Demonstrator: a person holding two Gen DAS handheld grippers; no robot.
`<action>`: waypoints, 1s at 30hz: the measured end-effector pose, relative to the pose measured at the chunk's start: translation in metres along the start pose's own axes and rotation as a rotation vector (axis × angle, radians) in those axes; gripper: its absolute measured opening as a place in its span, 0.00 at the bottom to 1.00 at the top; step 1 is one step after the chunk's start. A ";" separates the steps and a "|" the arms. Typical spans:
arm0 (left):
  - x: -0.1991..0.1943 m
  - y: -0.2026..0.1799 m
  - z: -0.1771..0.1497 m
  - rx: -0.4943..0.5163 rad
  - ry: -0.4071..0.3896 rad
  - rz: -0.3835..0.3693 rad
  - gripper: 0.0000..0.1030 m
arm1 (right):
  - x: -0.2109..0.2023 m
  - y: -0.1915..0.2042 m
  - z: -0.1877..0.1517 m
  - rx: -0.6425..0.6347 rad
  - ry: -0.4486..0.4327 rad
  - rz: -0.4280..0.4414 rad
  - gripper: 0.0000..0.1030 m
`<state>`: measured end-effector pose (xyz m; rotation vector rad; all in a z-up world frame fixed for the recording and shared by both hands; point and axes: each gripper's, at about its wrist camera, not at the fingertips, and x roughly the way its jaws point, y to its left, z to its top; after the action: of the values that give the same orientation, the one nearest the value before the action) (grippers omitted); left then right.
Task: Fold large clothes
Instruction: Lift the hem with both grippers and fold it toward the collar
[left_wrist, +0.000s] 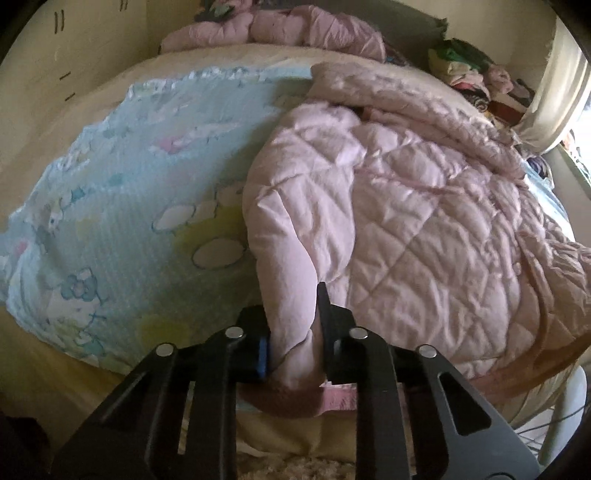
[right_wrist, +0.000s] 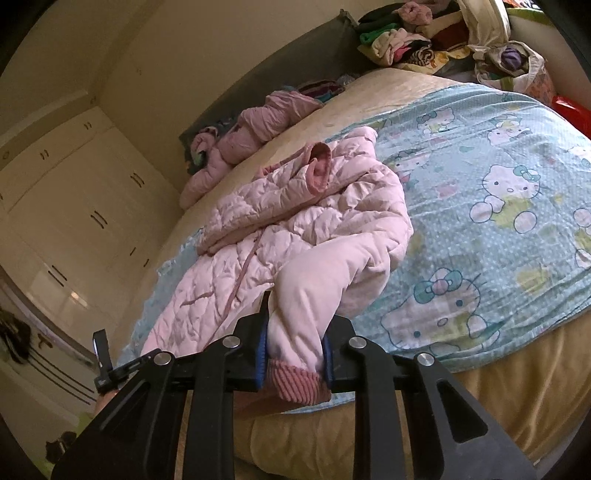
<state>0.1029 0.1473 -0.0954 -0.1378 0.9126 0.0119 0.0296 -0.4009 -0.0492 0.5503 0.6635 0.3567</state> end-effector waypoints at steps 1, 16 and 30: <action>-0.006 -0.001 0.004 -0.003 -0.018 -0.007 0.11 | 0.001 -0.001 0.001 0.000 -0.003 0.002 0.20; -0.040 -0.016 0.053 0.009 -0.136 0.008 0.10 | 0.002 0.005 0.029 0.013 -0.062 0.037 0.20; -0.046 -0.025 0.099 -0.004 -0.202 0.013 0.11 | 0.015 0.010 0.068 0.002 -0.115 0.039 0.20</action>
<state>0.1544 0.1375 0.0038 -0.1319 0.7117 0.0387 0.0839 -0.4108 -0.0063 0.5819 0.5426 0.3581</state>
